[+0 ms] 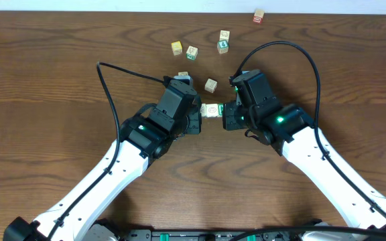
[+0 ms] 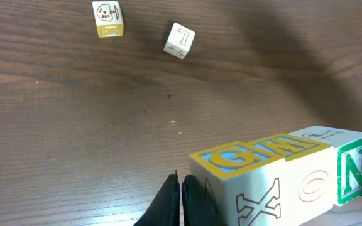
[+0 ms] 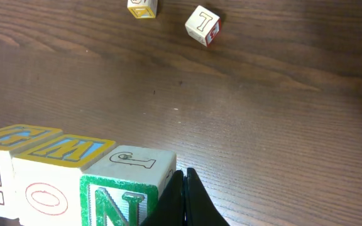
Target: Lift 3 blocks
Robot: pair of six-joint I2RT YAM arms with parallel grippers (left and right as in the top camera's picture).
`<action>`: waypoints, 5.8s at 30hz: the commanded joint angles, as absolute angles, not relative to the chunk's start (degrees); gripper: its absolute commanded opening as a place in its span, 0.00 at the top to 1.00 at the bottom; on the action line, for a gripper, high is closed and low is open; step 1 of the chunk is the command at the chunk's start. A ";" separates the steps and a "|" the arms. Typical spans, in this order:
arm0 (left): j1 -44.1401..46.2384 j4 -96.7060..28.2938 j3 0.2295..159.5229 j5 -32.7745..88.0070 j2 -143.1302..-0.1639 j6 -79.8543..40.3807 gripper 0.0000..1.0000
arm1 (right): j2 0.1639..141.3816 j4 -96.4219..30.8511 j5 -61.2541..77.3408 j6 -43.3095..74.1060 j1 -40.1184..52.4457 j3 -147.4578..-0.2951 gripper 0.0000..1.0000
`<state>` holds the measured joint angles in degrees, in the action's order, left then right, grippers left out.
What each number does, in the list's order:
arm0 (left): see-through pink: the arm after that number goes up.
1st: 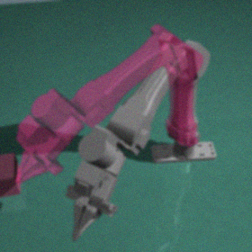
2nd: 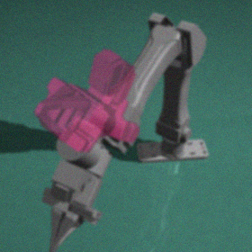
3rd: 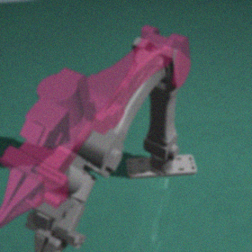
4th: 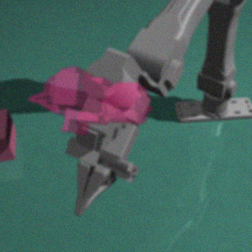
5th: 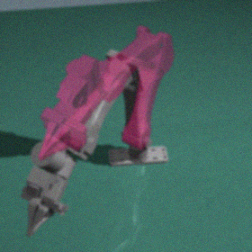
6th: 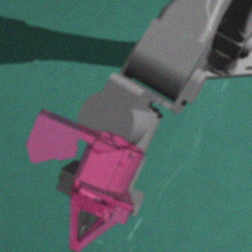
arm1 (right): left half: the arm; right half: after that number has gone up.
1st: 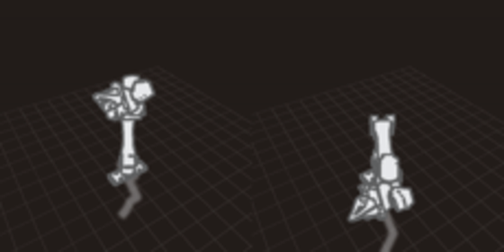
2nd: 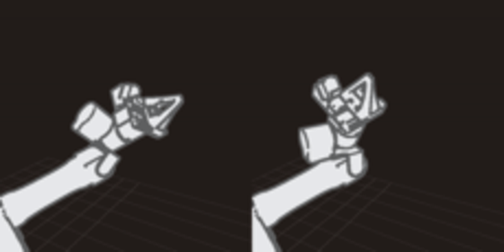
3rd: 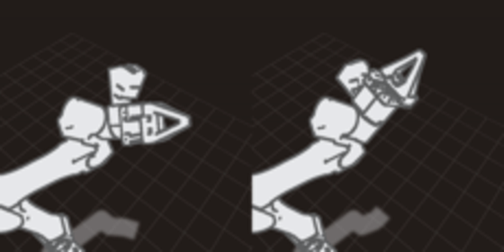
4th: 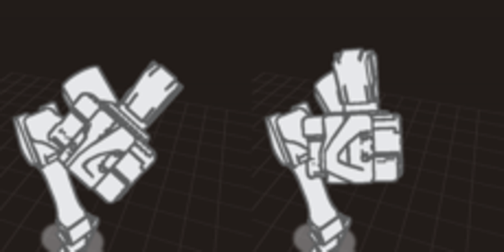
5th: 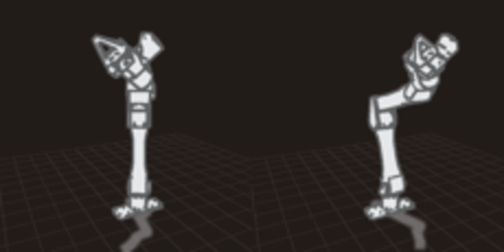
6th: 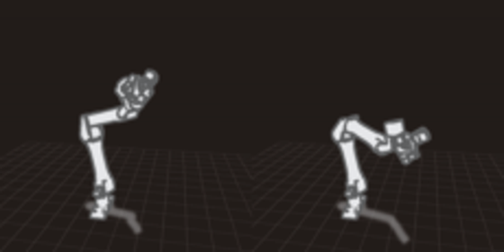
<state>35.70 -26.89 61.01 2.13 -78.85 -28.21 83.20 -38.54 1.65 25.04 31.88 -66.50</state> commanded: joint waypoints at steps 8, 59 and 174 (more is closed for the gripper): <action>40.32 -23.27 63.00 15.38 -77.78 -27.27 0.93 | 82.70 -36.47 20.71 24.82 35.75 -68.69 0.99; 40.32 -23.33 63.00 15.40 -77.80 -27.49 0.93 | 81.65 -37.12 19.75 24.82 35.73 -69.25 0.99; 40.14 -23.92 62.85 13.85 -86.06 -26.79 0.93 | 89.19 -38.54 10.79 24.62 34.76 -67.92 0.99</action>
